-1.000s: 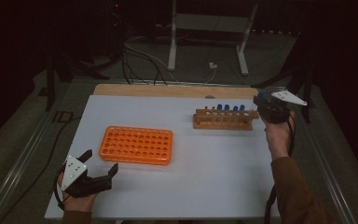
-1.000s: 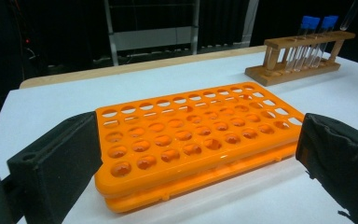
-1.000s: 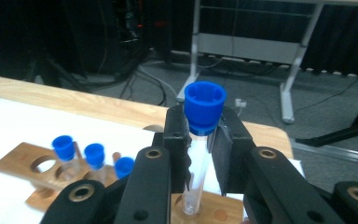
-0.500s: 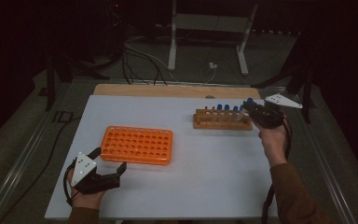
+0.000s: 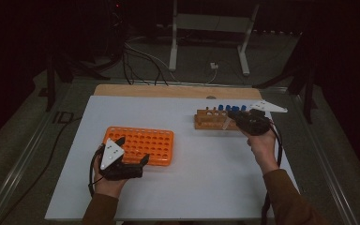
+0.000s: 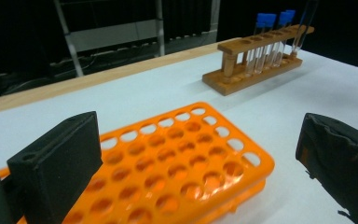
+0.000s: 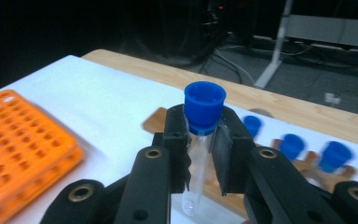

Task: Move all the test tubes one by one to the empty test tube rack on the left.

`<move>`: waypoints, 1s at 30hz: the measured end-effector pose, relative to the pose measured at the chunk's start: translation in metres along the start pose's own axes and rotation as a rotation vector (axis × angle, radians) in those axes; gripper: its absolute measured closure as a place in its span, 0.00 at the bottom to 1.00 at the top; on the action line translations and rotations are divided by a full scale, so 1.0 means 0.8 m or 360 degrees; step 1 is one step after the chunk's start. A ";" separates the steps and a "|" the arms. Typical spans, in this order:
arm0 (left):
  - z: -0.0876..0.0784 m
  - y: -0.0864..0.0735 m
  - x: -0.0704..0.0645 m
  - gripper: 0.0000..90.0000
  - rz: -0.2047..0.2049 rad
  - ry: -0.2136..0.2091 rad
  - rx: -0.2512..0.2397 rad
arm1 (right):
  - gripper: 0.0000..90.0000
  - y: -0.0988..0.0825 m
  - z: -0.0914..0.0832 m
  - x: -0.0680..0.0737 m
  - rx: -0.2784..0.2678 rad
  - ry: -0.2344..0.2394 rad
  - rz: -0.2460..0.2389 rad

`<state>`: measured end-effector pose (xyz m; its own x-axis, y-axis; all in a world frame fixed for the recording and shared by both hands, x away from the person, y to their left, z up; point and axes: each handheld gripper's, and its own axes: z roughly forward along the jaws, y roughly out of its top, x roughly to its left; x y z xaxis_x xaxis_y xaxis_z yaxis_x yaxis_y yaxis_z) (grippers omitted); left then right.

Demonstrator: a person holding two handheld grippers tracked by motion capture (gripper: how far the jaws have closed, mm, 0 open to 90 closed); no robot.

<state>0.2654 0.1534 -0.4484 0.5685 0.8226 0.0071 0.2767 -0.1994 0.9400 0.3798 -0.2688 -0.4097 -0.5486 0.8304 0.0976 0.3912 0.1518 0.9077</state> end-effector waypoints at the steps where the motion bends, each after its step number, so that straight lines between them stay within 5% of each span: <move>1: 0.000 0.000 0.000 0.01 0.0000 0.0000 0.0000 | 0.86 -0.001 0.001 0.003 -0.0001 0.0021 0.0008; 11: 0.042 0.027 -0.019 0.01 0.0053 -0.0071 0.0003 | 0.86 -0.002 0.012 0.035 0.0019 0.0162 0.0025; 26: 0.102 0.046 -0.062 0.07 0.0081 -0.0189 0.0042 | 0.86 0.002 0.031 0.100 0.0070 0.0365 -0.0070; 30: 0.110 0.049 -0.073 0.19 0.0099 -0.0216 0.0056 | 0.86 0.001 0.036 0.118 0.0090 0.0419 -0.0097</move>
<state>0.3113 0.0504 -0.4419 0.6843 0.7290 0.0162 0.2637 -0.2681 0.9266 0.3494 -0.1746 -0.4111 -0.7425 0.6522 0.1530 0.3882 0.2328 0.8917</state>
